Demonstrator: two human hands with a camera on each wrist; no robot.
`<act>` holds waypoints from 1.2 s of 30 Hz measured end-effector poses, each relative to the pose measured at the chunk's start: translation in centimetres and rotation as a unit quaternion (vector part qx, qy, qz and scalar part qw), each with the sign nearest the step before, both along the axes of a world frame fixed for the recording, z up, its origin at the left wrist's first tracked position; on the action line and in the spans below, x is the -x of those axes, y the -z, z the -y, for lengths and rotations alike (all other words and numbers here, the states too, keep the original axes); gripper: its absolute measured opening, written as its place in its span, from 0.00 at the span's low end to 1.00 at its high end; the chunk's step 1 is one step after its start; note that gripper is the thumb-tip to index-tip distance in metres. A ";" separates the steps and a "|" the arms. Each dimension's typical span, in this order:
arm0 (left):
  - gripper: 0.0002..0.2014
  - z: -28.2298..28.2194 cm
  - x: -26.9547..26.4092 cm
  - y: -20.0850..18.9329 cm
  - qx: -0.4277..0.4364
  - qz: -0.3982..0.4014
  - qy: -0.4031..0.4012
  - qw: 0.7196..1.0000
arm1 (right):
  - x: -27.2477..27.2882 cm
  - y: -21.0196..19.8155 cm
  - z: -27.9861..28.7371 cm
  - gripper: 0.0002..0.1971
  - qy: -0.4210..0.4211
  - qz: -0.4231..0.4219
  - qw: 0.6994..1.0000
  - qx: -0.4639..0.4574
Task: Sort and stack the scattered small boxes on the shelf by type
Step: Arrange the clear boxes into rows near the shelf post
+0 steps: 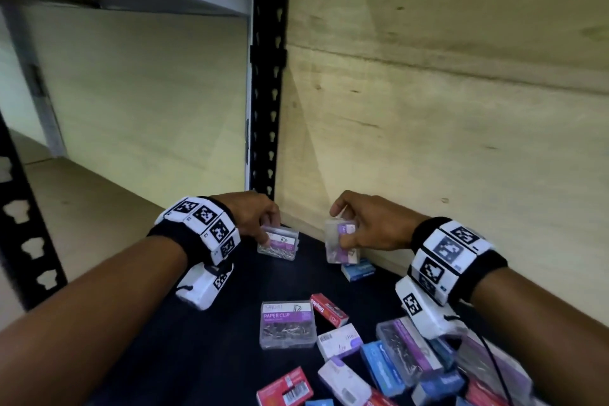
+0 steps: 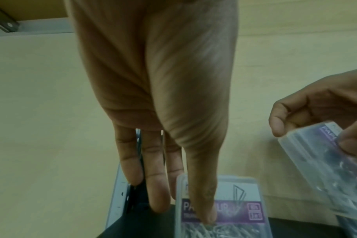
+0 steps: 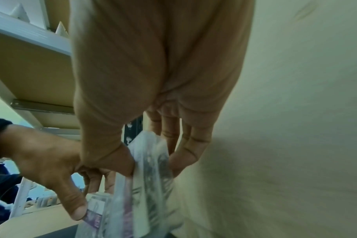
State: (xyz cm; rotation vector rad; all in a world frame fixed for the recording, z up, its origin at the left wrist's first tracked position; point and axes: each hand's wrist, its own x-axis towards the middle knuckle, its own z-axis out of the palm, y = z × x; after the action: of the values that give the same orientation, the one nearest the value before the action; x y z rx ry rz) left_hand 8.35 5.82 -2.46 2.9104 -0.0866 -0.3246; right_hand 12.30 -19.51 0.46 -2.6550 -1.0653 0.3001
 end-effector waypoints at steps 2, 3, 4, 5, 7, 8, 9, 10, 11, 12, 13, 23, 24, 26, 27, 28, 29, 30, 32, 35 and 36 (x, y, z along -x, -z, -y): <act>0.17 -0.4 -0.6 0.0 0.001 0.001 -0.001 1.000 | -0.4 -0.1 -0.9 0.24 -0.006 0.022 1.000 0.016; 0.17 -0.5 -0.9 0.1 0.000 0.002 -0.003 1.000 | -0.6 -0.2 -1.4 0.23 -0.012 0.028 0.999 0.031; 0.17 -0.6 -1.2 0.1 -0.004 0.003 -0.005 1.000 | -0.8 -0.2 -1.8 0.22 -0.021 0.032 0.998 0.048; 0.18 -0.6 -1.4 0.1 -0.011 0.004 -0.005 1.000 | -0.9 -0.2 -2.3 0.21 -0.032 0.034 0.997 0.066; 0.19 -0.6 -2.0 0.0 -0.026 0.009 0.001 1.000 | -1.2 0.0 -3.2 0.20 -0.047 0.039 0.993 0.099; 0.19 -0.6 -2.4 0.0 -0.030 0.011 0.005 0.999 | -1.4 0.2 -3.5 0.20 -0.053 0.045 0.991 0.112; 0.19 -0.7 -2.6 0.0 -0.032 0.013 0.007 0.999 | -1.5 0.2 -3.7 0.21 -0.060 0.055 0.989 0.125; 0.19 -0.7 -2.8 0.1 -0.032 0.015 0.007 0.999 | -1.6 0.3 -4.0 0.21 -0.067 0.067 0.986 0.137; 0.19 -0.7 -3.0 0.1 -0.032 0.017 0.008 0.999 | -1.8 0.4 -4.1 0.22 -0.072 0.079 0.983 0.148; 0.19 -0.8 -3.2 0.2 -0.030 0.018 0.008 0.999 | -1.9 0.5 -4.3 0.23 -0.074 0.088 0.981 0.155; 0.18 -0.8 -3.4 0.3 -0.026 0.019 0.010 0.999 | -2.0 0.6 -4.3 0.24 -0.072 0.094 0.980 0.159; 0.18 -0.9 -3.9 0.5 -0.004 0.041 0.021 0.999 | -2.6 1.4 -4.7 0.26 -0.046 0.107 0.976 0.185; 0.18 -0.9 -3.9 0.6 -0.002 0.042 0.021 0.999 | -2.6 1.5 -4.7 0.26 -0.046 0.106 0.976 0.183; 0.19 -0.9 -3.8 0.7 -0.002 0.044 0.023 0.999 | -2.6 1.6 -4.6 0.26 -0.046 0.102 0.978 0.177; 0.19 -0.9 -3.8 0.7 -0.002 0.045 0.025 0.999 | -2.6 1.6 -4.6 0.26 -0.046 0.101 0.978 0.176; 0.21 -0.9 -3.7 0.7 0.001 0.048 0.026 0.999 | -2.6 1.6 -4.5 0.26 -0.046 0.101 0.978 0.176; 0.22 -0.9 -3.6 0.7 0.006 0.050 0.025 0.998 | -2.6 1.6 -4.5 0.25 -0.047 0.102 0.978 0.176; 0.25 -0.8 -3.4 0.6 0.010 0.053 0.020 0.998 | -2.6 1.7 -4.5 0.25 -0.048 0.103 0.978 0.177; 0.29 -0.8 -3.1 0.3 0.011 0.062 0.008 0.998 | -2.5 1.7 -4.4 0.25 -0.049 0.104 0.978 0.176; 0.29 -0.7 -2.4 -0.3 -0.006 0.077 -0.010 0.997 | -2.2 1.7 -4.3 0.25 -0.050 0.109 0.977 0.176; 0.26 -0.7 -2.0 -0.6 -0.011 0.083 -0.013 0.996 | -2.0 1.6 -4.2 0.25 -0.051 0.113 0.976 0.178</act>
State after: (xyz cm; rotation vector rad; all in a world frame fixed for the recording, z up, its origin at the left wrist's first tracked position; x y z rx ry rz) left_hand 10.33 6.49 -1.83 2.9534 -0.0721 -0.0787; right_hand 14.31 -15.29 -1.12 -3.0139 -1.3309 0.2300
